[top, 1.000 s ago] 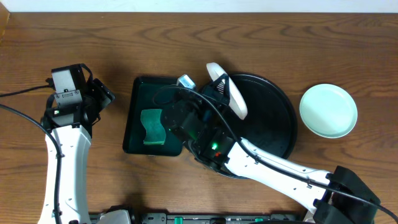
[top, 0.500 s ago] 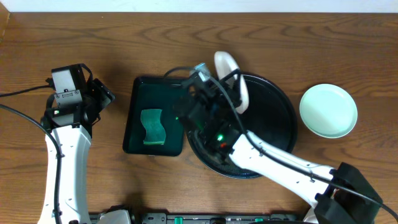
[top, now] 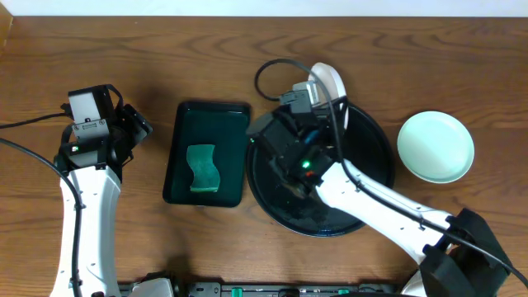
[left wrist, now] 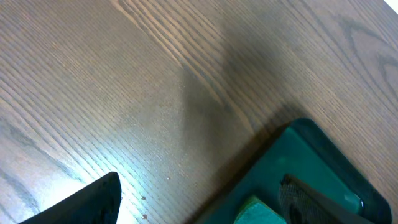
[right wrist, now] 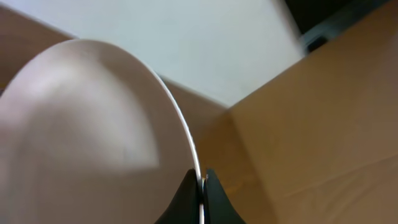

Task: Clean dirty plates on tray and stack at the side

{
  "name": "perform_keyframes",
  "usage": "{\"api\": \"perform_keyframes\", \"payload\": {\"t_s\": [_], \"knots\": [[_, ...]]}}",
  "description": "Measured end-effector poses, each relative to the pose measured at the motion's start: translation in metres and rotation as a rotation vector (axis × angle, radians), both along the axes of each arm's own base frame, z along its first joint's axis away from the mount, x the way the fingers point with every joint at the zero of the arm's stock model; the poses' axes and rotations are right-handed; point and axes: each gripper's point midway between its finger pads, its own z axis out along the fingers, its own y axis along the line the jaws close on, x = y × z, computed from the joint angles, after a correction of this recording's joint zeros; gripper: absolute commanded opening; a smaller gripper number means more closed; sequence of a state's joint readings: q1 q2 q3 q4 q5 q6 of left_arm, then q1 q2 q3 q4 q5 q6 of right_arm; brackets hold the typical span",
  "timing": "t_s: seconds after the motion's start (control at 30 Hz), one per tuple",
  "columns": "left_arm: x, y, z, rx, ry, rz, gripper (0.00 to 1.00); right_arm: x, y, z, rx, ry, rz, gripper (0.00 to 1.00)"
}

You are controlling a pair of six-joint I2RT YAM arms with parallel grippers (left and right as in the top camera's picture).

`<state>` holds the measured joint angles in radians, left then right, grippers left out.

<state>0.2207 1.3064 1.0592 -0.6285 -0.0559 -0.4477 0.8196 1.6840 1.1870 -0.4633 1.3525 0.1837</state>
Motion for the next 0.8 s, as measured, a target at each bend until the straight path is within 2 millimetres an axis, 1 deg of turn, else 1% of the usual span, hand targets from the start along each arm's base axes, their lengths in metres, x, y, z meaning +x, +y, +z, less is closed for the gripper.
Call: {"api": "perform_keyframes", "payload": {"t_s": [0.17, 0.27, 0.4, 0.47, 0.5, 0.57, 0.67, 0.73, 0.8], "knots": [[0.000, 0.000, 0.000, 0.000, 0.000, 0.000, 0.81, 0.004, -0.034, -0.039, 0.207, 0.092, -0.080, 0.01], [0.000, 0.000, 0.000, 0.000, 0.000, 0.000, 0.81, 0.005, -0.055, -0.065, 0.379, 0.151, -0.162, 0.01], [0.000, 0.000, 0.000, 0.000, 0.000, 0.000, 0.81, 0.003, -0.066, -0.083, 0.507, 0.202, -0.220, 0.01], [0.000, 0.000, 0.000, 0.000, 0.000, 0.000, 0.81, 0.001, -0.070, -0.088, 0.565, 0.215, -0.249, 0.01], [0.000, 0.000, 0.000, 0.000, 0.000, 0.000, 0.81, 0.001, -0.072, -0.087, 0.589, 0.216, -0.257, 0.01], [0.000, 0.000, 0.000, 0.000, 0.000, 0.000, 0.81, 0.000, -0.077, -0.079, 0.642, 0.194, -0.266, 0.01], [0.000, 0.000, 0.000, 0.000, 0.000, 0.000, 0.81, -0.004, -0.091, -0.052, 0.720, 0.126, -0.277, 0.01], [0.000, 0.000, 0.000, 0.000, 0.000, 0.000, 0.81, -0.010, -0.110, -0.031, 0.761, 0.073, -0.303, 0.01], [0.000, 0.000, 0.000, -0.001, 0.000, 0.000, 0.81, -0.019, -0.135, -0.013, 0.787, 0.021, -0.350, 0.01]]}}
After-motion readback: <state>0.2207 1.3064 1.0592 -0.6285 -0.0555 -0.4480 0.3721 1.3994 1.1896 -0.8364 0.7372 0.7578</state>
